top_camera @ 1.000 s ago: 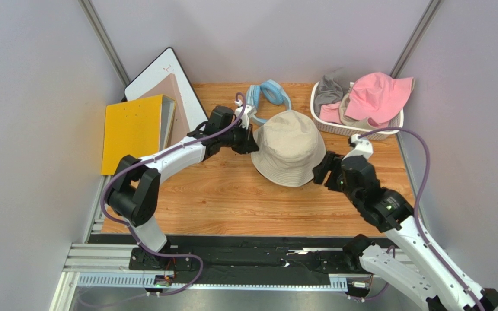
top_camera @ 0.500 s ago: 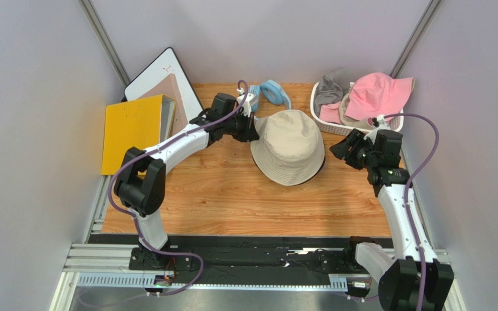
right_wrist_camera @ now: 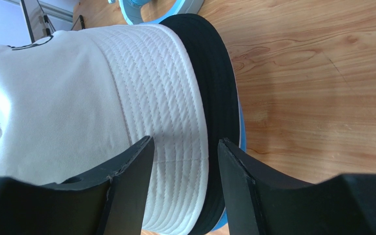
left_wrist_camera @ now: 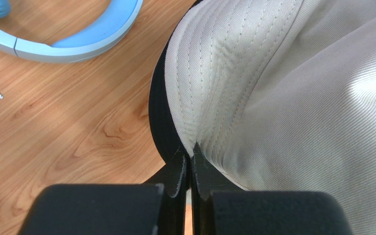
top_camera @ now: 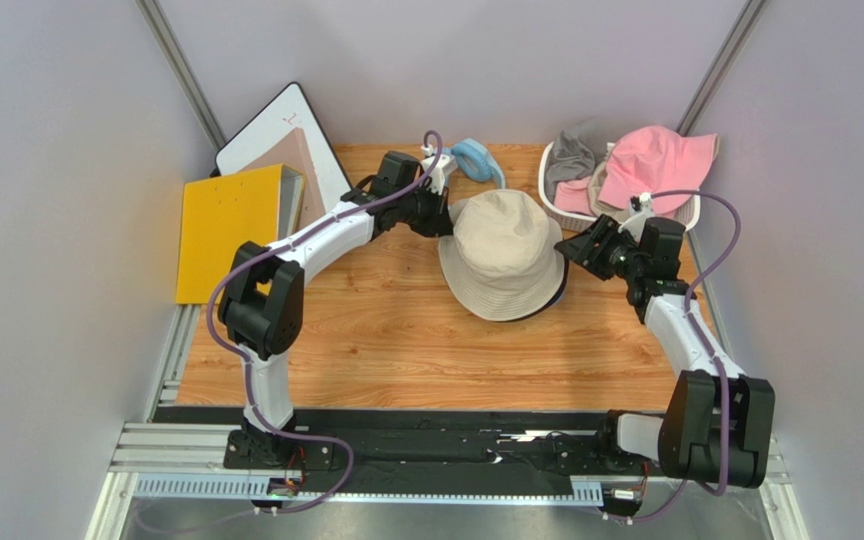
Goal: Stack the hats
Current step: Stack the hat on the hat.
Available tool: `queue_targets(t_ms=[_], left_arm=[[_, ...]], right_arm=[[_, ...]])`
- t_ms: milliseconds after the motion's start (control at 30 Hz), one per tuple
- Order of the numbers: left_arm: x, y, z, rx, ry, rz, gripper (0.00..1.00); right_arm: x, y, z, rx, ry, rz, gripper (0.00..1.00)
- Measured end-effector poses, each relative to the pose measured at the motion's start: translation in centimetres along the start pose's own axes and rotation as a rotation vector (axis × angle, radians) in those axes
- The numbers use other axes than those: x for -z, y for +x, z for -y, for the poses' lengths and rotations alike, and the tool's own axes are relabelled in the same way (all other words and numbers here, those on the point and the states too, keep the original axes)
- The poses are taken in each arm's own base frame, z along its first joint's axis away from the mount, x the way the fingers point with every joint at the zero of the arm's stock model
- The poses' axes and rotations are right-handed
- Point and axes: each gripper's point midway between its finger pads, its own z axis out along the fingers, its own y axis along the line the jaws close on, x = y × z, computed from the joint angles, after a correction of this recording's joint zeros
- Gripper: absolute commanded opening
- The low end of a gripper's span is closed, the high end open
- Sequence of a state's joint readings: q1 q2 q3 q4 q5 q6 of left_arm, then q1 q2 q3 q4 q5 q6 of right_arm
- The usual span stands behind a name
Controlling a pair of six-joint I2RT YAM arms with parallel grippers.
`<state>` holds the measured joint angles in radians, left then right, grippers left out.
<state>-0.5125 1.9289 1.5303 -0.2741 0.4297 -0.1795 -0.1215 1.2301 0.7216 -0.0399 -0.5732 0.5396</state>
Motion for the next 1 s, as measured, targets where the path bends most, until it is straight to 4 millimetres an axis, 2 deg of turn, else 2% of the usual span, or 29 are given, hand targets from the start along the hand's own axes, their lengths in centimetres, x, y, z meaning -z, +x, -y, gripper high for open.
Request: queue_targets(t_ms=[233,367,467,633,800,1000], left_arm=[[-0.1,0.1,-0.1,-0.009,-0.001,-0.005,0.00],[-0.1,0.1,-0.1,-0.008,-0.003,-0.010,0.00],[0.0,0.1,-0.2,-0.011,-0.005,-0.011,0.00],[0.0,0.2,-0.3,-0.018,-0.008,-0.015,0.00],[0.0,0.2,-0.3,-0.021,-0.008,-0.016,0.00],[0.0,0.2,-0.3,-0.024,-0.004,-0.015,0.00]], right_arm=[[-0.9,1.1,0.6,-0.016,-0.039,-0.019,0.56],[-0.9,1.2,0.1,-0.017,-0.078,-0.026,0.62],[-0.7,1.3,-0.1,-0.018,-0.087,-0.024,0.62],[0.4,0.8,-0.4,-0.027,-0.110,-0.012,0.56],[1.0,0.5,-0.4,-0.059,-0.131,-0.020,0.61],[1.2,-0.5,0.0,-0.109,-0.168,-0.011,0.56]])
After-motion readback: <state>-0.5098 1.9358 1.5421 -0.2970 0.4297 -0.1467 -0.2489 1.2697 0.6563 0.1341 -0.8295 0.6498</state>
